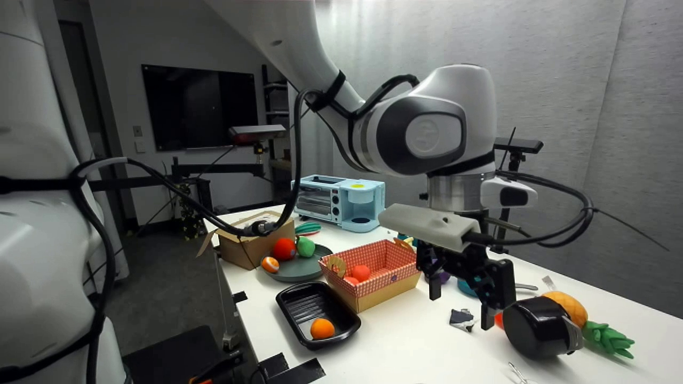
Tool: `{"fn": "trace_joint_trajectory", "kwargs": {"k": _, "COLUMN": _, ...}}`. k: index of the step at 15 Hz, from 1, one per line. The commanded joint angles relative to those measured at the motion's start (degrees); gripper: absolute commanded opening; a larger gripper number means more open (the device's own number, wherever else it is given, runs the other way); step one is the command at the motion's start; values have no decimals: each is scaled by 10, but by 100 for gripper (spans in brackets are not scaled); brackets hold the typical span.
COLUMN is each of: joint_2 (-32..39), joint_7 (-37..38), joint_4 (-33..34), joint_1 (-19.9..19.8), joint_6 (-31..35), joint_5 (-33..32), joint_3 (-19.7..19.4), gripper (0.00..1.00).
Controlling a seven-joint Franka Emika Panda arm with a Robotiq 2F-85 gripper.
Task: Pick up the object from the table and put it in the carton box
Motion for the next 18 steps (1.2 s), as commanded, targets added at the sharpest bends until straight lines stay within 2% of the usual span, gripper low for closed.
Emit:
{"fn": "trace_joint_trajectory", "kwargs": {"k": 1, "joint_2": 59, "joint_7": -19, "joint_4": 21, "joint_1": -17, "joint_6": 48, "joint_5": -9, "joint_3": 4, "gripper": 100}}
{"fn": "trace_joint_trajectory", "kwargs": {"k": 9, "joint_2": 174, "joint_7": -23, "joint_4": 78, "joint_1": -20, "joint_6": 105, "joint_5": -6, "joint_3": 19, "gripper": 100}}
{"fn": "trace_joint_trajectory", "kwargs": {"k": 17, "joint_2": 255, "joint_7": -12, "joint_4": 156, "joint_1": -19, "joint_6": 112, "joint_5": -10, "joint_3": 35, "gripper": 100}}
{"fn": "trace_joint_trajectory", "kwargs": {"k": 18, "joint_2": 283, "joint_7": -12, "joint_4": 189, "joint_1": -25, "joint_6": 104, "joint_5": -3, "joint_3": 35, "gripper": 100}}
